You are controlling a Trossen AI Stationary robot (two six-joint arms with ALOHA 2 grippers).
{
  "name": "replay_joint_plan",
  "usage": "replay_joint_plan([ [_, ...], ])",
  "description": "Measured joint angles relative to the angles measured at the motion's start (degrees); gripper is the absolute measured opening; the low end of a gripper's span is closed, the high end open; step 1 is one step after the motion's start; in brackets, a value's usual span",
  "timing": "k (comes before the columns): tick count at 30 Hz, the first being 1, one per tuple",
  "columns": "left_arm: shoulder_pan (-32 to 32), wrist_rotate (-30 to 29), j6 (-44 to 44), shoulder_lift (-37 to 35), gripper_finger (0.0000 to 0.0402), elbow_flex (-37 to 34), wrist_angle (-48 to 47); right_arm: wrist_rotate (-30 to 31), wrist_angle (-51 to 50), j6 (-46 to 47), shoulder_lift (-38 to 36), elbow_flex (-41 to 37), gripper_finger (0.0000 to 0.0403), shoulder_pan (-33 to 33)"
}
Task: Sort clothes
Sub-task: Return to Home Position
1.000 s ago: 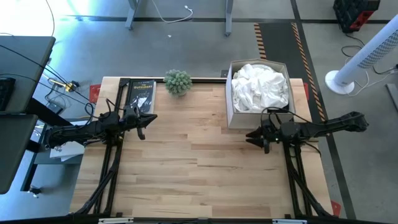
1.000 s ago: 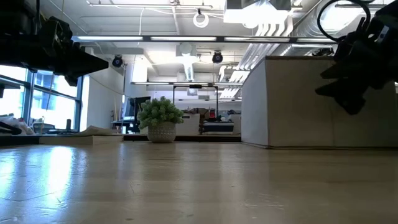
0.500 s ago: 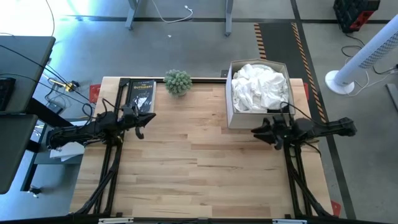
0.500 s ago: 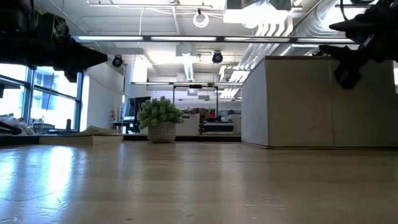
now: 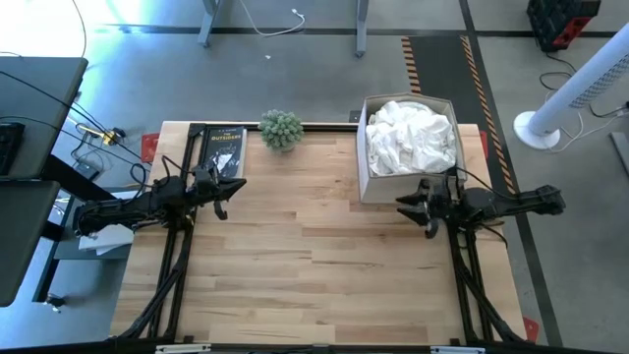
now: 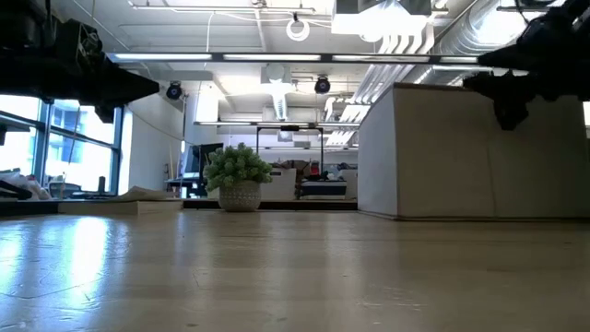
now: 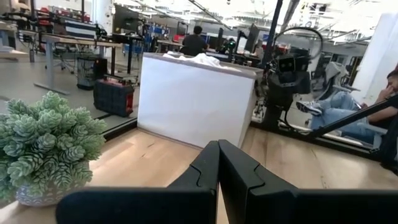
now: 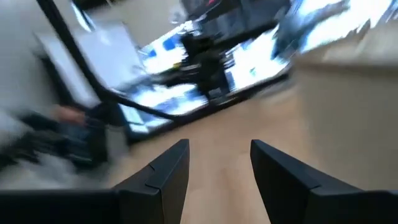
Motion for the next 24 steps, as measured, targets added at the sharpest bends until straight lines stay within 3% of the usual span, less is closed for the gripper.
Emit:
replay_joint_plan([
  [3, 0.0, 0.04, -0.01, 0.0, 0.0001, 0.0, 0.02, 3.63, 0.29, -15.68, 0.12, 0.0, 0.0169, -0.17],
  [7, 0.0, 0.07, -0.02, 0.0, 0.0001, 0.0, 0.07, 2.32, 0.25, -25.48, 0.12, 0.0, 0.0169, -0.18],
  [24, 0.57, 0.17, 0.0, 0.0, 0.0001, 0.0, 0.09, 0.58, 0.03, -21.36, 0.12, 0.0, 0.0169, -0.18],
])
